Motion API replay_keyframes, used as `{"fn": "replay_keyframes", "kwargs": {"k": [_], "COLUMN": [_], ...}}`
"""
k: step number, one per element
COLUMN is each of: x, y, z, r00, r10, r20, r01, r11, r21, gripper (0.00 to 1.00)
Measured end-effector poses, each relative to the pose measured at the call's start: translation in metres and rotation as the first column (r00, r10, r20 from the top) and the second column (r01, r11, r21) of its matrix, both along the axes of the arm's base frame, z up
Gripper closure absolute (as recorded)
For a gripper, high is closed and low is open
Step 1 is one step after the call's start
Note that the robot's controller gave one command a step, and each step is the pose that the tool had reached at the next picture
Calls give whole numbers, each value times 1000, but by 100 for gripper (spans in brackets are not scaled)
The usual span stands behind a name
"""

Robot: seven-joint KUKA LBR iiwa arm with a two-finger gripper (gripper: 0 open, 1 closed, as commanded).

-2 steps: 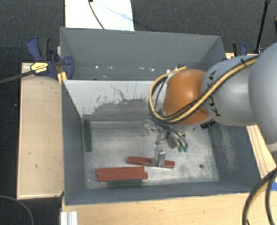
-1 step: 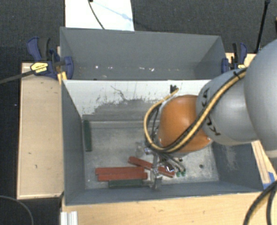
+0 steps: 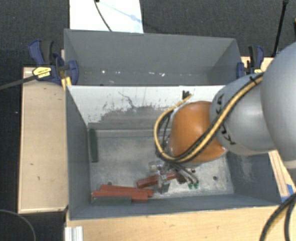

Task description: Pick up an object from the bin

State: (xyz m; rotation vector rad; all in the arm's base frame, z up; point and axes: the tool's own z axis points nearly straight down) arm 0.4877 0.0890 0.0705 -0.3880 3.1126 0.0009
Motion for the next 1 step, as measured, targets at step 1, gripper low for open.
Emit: {"fn": "replay_keyframes", "kwargs": {"k": [1], "x": [27], "y": [17], "z": [143], "r00": [998], "r10": [58], "r20": [7], "r01": [-58], "r11": [998], "r21": [1], "gripper": [100]}}
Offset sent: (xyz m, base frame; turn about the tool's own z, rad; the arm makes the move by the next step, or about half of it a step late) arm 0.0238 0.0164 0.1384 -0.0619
